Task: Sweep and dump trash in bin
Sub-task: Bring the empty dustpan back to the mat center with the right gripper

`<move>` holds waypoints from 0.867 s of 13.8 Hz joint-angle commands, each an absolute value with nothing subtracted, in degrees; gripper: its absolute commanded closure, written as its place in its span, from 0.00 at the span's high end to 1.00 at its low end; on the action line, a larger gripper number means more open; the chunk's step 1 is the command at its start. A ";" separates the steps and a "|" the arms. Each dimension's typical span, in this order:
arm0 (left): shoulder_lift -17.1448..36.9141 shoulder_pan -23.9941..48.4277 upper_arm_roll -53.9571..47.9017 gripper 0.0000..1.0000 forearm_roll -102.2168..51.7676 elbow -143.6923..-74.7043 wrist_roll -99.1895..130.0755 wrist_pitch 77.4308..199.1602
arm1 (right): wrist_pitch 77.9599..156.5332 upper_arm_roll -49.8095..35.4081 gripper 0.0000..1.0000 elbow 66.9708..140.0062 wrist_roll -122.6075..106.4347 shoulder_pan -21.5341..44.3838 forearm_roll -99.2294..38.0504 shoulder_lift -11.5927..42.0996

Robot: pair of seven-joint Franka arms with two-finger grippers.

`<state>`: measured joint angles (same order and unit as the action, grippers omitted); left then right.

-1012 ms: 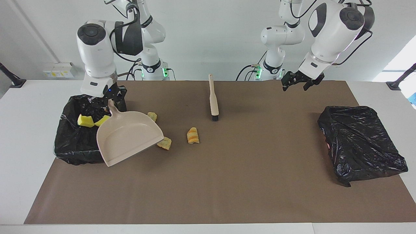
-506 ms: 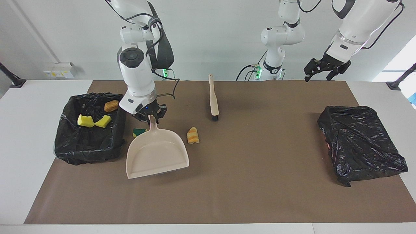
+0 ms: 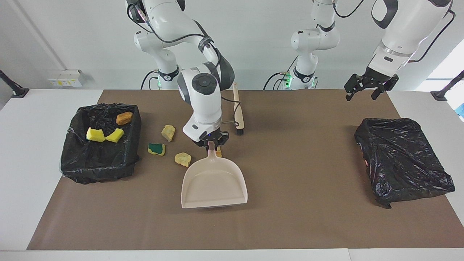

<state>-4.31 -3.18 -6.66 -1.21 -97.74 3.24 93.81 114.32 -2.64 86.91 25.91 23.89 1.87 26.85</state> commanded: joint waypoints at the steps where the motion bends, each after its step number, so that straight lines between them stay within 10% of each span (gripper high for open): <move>1: 1.03 -3.69 -6.94 1.00 -0.53 -91.96 2.72 95.01 | 114.43 -2.55 0.00 74.65 33.11 26.71 0.79 37.06; 6: 4.92 -3.60 -6.94 1.00 -0.35 -87.01 2.55 95.10 | 116.99 -2.64 0.12 73.39 36.39 29.18 0.70 40.26; 7: 4.83 -3.52 -7.03 1.00 -0.26 -87.01 2.64 94.84 | 116.98 -2.55 0.99 73.56 36.39 29.18 1.23 39.47; 12: 4.22 -2.55 -7.12 1.00 -0.44 -87.80 2.81 95.54 | 114.45 -2.64 1.00 81.73 35.60 29.00 0.35 31.30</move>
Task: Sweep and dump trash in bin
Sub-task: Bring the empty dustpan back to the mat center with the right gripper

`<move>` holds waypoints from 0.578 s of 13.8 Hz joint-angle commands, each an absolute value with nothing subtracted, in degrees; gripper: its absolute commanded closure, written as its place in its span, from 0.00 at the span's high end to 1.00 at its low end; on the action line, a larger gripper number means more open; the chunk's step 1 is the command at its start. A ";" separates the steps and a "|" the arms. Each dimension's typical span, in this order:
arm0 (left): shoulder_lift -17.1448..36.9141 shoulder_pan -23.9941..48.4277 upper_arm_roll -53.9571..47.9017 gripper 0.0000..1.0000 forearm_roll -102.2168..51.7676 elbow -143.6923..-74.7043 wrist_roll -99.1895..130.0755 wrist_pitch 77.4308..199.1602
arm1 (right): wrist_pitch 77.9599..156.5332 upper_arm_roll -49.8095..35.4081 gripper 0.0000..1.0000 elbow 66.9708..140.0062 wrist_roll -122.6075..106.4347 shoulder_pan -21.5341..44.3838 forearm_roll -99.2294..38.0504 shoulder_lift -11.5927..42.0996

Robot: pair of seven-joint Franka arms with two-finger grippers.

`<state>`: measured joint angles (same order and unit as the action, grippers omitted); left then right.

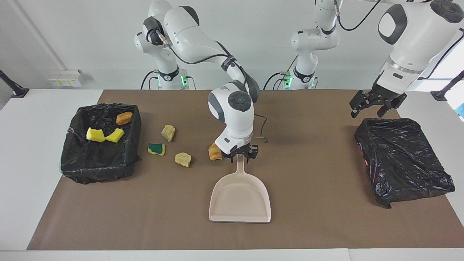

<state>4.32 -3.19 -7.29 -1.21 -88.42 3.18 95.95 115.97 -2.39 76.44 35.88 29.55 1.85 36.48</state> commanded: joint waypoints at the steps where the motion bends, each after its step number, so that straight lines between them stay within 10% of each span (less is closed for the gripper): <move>1: 3.96 -2.37 -7.21 1.00 -0.53 -88.50 2.99 95.80 | 112.17 -2.64 1.00 82.00 35.60 29.00 0.00 30.07; 8: 7.29 0.96 -7.82 1.00 -1.32 -87.55 4.39 107.22 | 110.91 -2.90 1.00 105.43 36.65 31.88 -6.15 11.18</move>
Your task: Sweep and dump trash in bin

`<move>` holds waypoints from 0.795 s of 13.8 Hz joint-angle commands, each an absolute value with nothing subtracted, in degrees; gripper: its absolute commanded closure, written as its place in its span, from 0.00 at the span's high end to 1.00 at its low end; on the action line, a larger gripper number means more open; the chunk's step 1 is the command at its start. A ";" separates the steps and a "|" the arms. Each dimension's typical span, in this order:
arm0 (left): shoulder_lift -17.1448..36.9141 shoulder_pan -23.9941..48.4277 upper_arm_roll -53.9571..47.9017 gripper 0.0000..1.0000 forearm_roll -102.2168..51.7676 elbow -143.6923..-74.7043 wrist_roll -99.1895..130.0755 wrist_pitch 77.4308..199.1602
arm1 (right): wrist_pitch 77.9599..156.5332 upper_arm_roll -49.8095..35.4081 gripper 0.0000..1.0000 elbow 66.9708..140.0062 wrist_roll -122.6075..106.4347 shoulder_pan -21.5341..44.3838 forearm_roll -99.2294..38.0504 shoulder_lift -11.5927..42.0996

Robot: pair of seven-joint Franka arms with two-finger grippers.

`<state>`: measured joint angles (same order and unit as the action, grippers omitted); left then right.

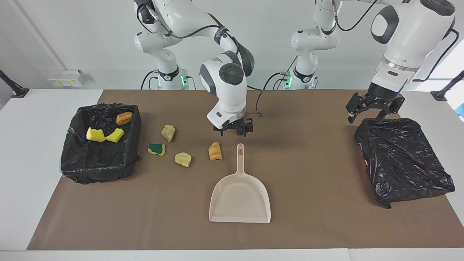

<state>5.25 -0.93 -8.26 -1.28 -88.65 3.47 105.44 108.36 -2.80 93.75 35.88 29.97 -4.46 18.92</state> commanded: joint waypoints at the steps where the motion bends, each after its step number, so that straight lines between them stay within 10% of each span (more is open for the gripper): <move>1: 8.95 2.18 -7.82 1.00 -1.32 -85.97 5.35 108.27 | 112.40 -2.90 1.00 109.30 37.26 32.86 -6.24 8.90; 11: 25.12 18.37 -7.47 1.00 -0.09 -77.35 18.62 114.42 | 120.41 -2.99 0.74 131.92 39.81 43.76 -13.62 -3.34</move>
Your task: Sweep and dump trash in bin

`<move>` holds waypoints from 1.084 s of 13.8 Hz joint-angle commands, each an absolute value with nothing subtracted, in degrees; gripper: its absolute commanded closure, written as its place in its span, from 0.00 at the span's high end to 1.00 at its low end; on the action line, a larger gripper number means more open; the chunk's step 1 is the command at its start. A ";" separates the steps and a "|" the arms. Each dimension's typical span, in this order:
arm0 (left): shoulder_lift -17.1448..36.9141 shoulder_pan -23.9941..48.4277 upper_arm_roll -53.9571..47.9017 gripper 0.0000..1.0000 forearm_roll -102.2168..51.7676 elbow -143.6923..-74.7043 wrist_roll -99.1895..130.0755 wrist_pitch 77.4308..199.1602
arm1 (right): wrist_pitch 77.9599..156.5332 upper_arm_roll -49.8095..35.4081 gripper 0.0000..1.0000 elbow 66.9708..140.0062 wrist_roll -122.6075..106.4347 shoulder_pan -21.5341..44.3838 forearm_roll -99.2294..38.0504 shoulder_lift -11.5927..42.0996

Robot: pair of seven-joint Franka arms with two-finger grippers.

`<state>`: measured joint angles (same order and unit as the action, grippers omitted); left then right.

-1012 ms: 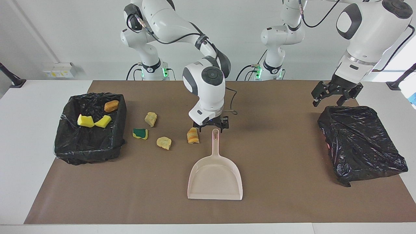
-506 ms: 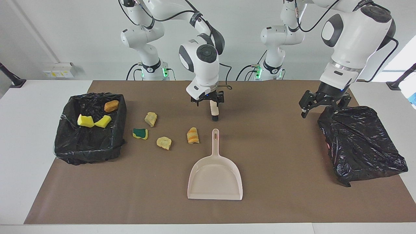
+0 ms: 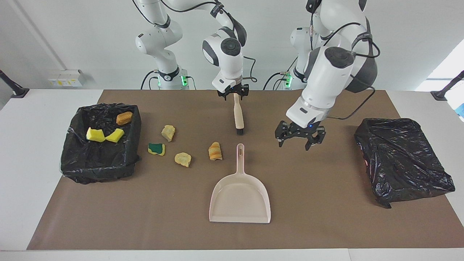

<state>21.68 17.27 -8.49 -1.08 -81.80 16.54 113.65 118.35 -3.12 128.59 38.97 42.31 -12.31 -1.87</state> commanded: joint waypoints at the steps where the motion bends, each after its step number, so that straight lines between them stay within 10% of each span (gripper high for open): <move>1: 26.18 19.67 -7.56 1.00 -0.09 -76.56 18.89 114.52 | 120.41 -2.99 0.73 132.10 39.81 43.86 -13.62 -3.08; 15: 35.51 29.53 -7.65 1.00 1.84 -78.40 27.69 121.03 | 123.05 -2.99 0.54 132.54 37.09 46.23 -17.49 -0.35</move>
